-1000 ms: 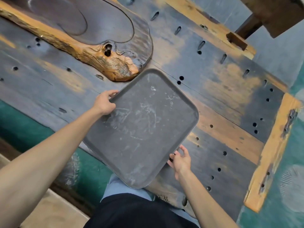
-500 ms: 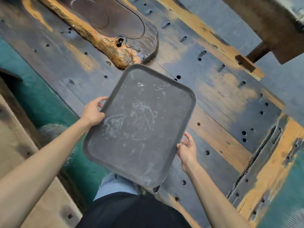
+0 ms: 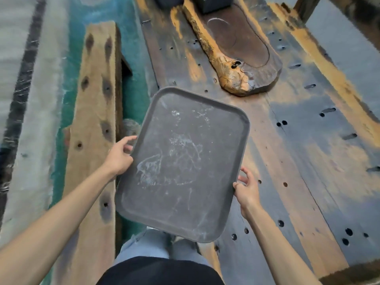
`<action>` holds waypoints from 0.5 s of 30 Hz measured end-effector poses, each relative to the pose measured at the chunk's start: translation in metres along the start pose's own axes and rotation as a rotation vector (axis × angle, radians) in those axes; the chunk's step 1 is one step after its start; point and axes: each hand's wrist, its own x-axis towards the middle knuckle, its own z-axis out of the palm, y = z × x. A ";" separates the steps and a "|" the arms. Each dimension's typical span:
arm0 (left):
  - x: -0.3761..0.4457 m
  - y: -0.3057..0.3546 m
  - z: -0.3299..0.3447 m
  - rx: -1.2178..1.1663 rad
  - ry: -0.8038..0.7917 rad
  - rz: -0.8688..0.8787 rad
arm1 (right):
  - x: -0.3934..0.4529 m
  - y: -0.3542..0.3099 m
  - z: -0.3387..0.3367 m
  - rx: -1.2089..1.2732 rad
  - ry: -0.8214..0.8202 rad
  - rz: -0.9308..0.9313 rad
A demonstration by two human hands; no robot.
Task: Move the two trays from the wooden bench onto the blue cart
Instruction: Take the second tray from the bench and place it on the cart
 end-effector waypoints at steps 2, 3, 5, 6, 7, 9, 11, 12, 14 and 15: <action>-0.024 -0.022 -0.020 -0.088 0.060 -0.052 | 0.004 -0.006 0.018 -0.057 -0.086 -0.028; -0.036 -0.033 -0.029 -0.125 0.078 -0.088 | 0.005 -0.008 0.028 -0.083 -0.131 -0.040; -0.057 -0.056 -0.046 -0.193 0.101 -0.176 | 0.005 -0.013 0.051 -0.136 -0.214 -0.064; -0.067 -0.068 -0.053 -0.237 0.113 -0.227 | 0.003 -0.014 0.062 -0.153 -0.250 -0.069; -0.078 -0.081 -0.060 -0.281 0.131 -0.276 | 0.002 -0.015 0.073 -0.167 -0.287 -0.070; -0.102 -0.107 -0.074 -0.364 0.187 -0.344 | -0.007 -0.013 0.097 -0.226 -0.359 -0.077; -0.128 -0.132 -0.084 -0.452 0.214 -0.428 | -0.017 -0.010 0.119 -0.282 -0.424 -0.083; -0.142 -0.144 -0.089 -0.501 0.218 -0.477 | -0.025 -0.007 0.129 -0.307 -0.461 -0.082; -0.174 -0.167 -0.094 -0.621 0.243 -0.557 | -0.045 -0.003 0.148 -0.364 -0.547 -0.105; -0.191 -0.179 -0.095 -0.684 0.258 -0.590 | -0.055 0.000 0.157 -0.386 -0.595 -0.122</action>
